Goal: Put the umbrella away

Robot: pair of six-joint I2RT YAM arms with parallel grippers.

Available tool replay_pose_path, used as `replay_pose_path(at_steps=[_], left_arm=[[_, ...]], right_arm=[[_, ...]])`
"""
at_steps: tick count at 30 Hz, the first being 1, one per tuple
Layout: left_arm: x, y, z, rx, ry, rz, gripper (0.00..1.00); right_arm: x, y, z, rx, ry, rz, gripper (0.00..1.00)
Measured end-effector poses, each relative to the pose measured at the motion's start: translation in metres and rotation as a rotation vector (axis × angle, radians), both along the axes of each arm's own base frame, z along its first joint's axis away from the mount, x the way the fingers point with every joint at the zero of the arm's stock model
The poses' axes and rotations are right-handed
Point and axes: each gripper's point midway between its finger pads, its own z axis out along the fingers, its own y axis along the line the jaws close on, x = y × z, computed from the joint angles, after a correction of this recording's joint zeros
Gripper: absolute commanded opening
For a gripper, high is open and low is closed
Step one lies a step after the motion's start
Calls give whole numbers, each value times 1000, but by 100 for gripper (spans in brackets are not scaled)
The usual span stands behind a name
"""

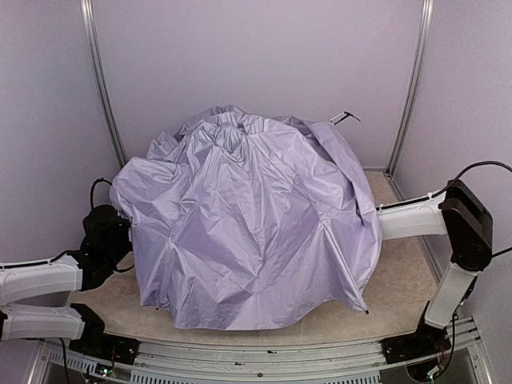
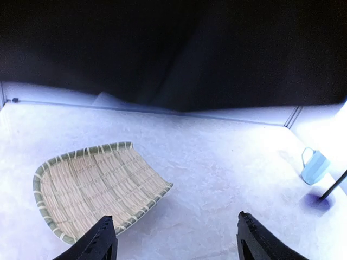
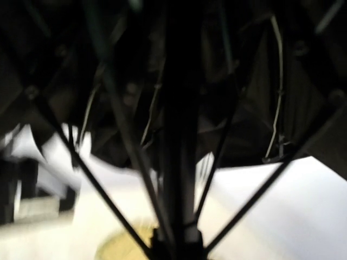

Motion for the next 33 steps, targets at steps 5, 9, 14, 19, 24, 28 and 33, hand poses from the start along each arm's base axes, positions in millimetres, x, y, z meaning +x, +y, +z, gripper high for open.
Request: replay_pose_path(at_steps=[5,9,14,19,24,28,33], left_arm=[[0,-1,9,9,-32,-3,76],[3,-2,12,20,-36,-4,77],[17,9,20,27,-27,38,77],[35,56,27,9,-14,176,78],[36,68,40,3,-23,213,77],[37,70,50,-2,-38,226,78],[37,70,45,7,-20,227,77]], right_arm=[[-12,-26,111,126,-155,-30,0],[-35,-58,189,227,-254,-44,0],[-64,-96,249,306,-342,-59,0],[-74,-108,254,318,-354,-58,0],[-57,-79,187,237,-237,-9,0],[-42,-39,82,104,-95,53,0],[-45,-15,-108,-141,168,101,0]])
